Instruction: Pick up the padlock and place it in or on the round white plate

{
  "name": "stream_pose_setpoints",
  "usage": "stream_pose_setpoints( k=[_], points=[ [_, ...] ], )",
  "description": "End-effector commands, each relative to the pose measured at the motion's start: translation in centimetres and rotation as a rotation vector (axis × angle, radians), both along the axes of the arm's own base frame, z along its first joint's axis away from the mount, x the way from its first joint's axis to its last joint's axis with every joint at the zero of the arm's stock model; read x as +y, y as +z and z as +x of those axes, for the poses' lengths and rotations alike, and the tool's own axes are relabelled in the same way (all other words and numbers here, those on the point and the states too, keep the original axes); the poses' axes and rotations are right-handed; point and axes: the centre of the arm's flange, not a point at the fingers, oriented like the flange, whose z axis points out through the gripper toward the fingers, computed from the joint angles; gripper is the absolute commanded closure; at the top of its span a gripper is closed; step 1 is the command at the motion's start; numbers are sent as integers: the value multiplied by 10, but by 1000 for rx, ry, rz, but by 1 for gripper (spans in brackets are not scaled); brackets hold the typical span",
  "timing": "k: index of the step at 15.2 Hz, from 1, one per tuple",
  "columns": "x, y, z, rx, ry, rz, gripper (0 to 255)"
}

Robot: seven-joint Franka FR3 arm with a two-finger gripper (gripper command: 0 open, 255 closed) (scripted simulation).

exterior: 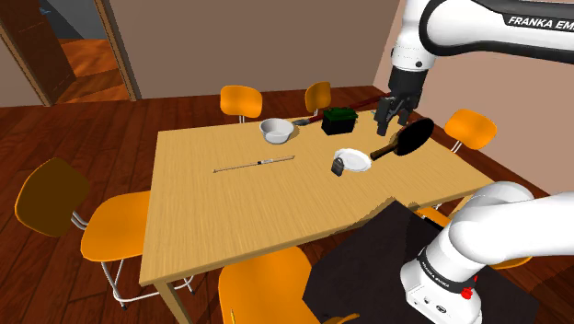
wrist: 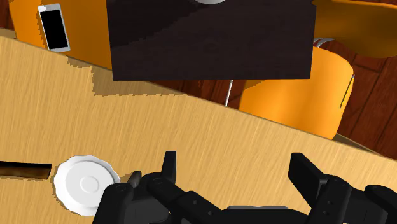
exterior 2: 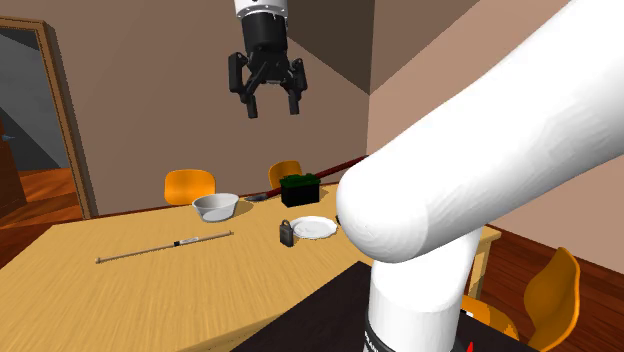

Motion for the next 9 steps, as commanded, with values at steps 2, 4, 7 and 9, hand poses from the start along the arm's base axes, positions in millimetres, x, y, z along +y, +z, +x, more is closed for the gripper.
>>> stream_pose_setpoints(
  k=[2,4,7,9],
  points=[
    [-6,-10,6,-3,0,1,0],
    [-19,-30,17,-9,0,2,0],
    [-37,-60,34,-19,1,4,0],
    [-50,-79,45,-25,1,5,0]
  ],
)
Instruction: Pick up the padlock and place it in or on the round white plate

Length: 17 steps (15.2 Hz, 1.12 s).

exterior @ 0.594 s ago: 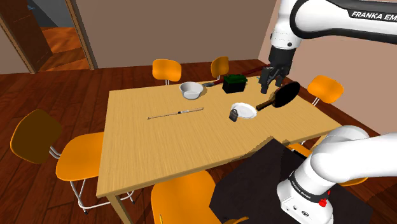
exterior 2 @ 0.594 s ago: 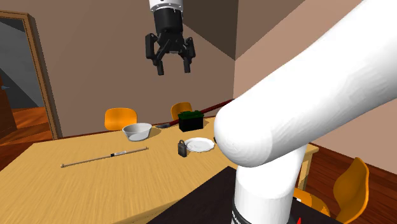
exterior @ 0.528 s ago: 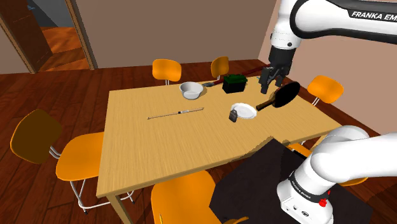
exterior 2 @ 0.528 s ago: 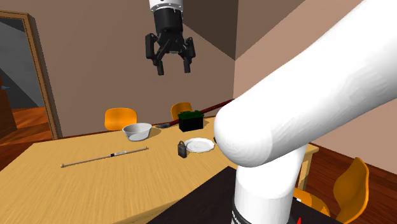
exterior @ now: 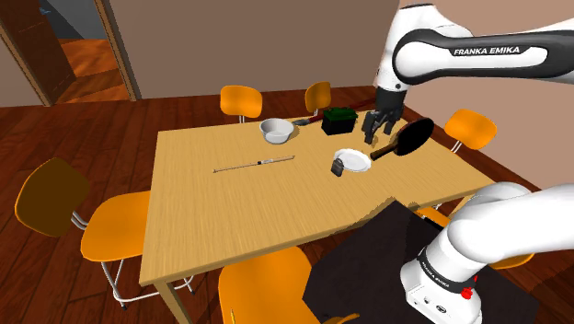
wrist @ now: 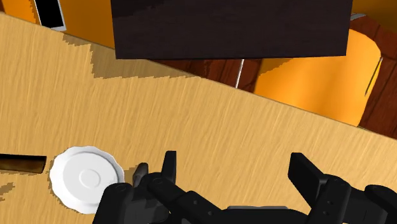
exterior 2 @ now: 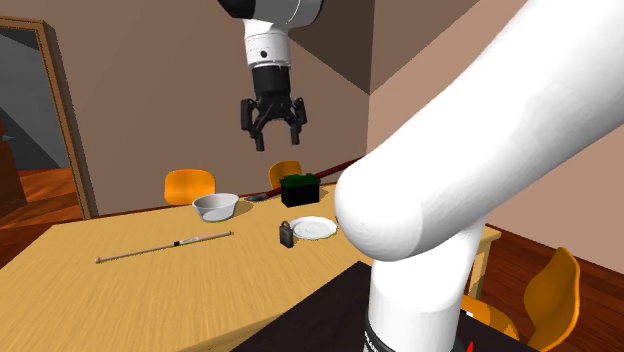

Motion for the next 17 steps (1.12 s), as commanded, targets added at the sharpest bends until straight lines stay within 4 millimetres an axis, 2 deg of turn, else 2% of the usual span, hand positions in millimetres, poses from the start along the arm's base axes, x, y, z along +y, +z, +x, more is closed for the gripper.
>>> stream_pose_setpoints(
  k=[1,17],
  points=[
    [-14,-21,8,-9,1,1,0],
    [-112,-177,104,-58,3,10,0]
  ],
)
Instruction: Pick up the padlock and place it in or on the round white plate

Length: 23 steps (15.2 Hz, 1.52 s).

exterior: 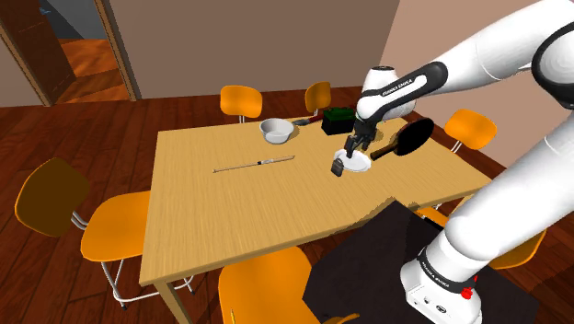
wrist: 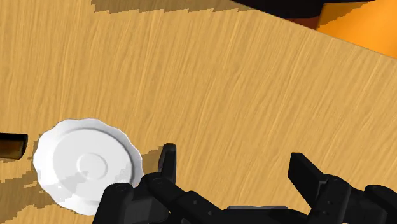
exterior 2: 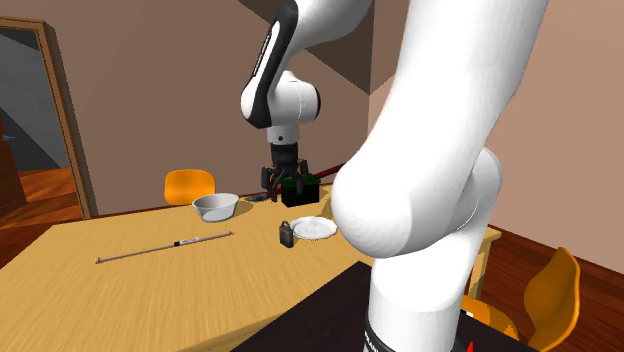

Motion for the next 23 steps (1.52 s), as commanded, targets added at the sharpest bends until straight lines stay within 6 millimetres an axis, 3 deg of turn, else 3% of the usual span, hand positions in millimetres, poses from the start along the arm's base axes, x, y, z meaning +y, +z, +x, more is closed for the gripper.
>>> stream_pose_setpoints(
  k=[1,13,20,23],
  points=[
    [-12,-17,13,-8,1,0,0],
    [-83,-129,90,-45,2,7,0],
    [-84,-166,92,-45,2,7,0],
    [-84,-169,92,-45,2,7,0]
  ],
)
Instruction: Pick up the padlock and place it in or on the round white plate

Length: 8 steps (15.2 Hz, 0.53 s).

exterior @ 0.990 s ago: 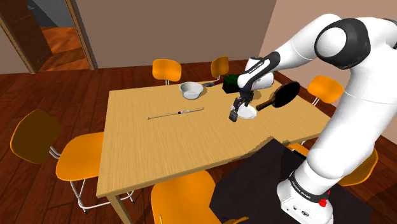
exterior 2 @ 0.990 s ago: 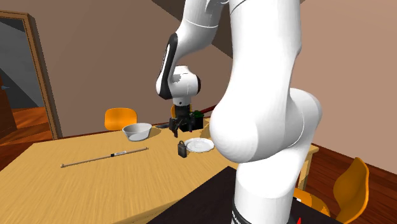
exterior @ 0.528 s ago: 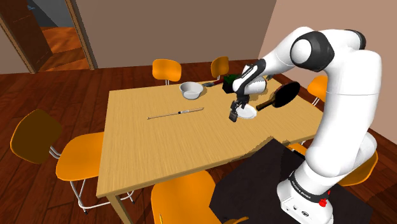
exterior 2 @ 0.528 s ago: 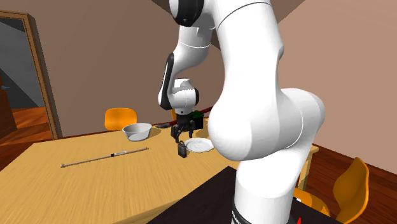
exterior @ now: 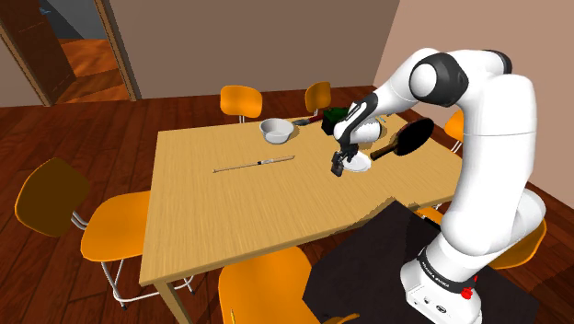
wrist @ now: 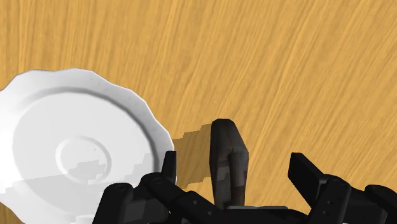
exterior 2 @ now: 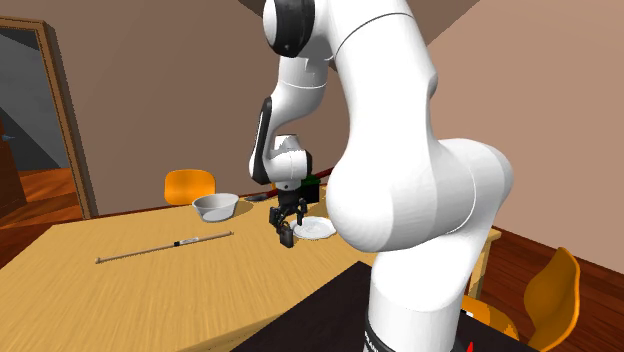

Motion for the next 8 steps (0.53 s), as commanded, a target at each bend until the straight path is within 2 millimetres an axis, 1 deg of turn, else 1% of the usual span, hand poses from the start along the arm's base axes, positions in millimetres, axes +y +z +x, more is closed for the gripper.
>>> stream_pose_setpoints(
  k=[1,5,6,8],
  points=[
    [0,-1,0,0,0,0,0],
    [0,-1,0,0,0,0,0],
    [0,-1,0,0,0,0,255],
    [0,-1,0,0,0,0,255]
  ],
)
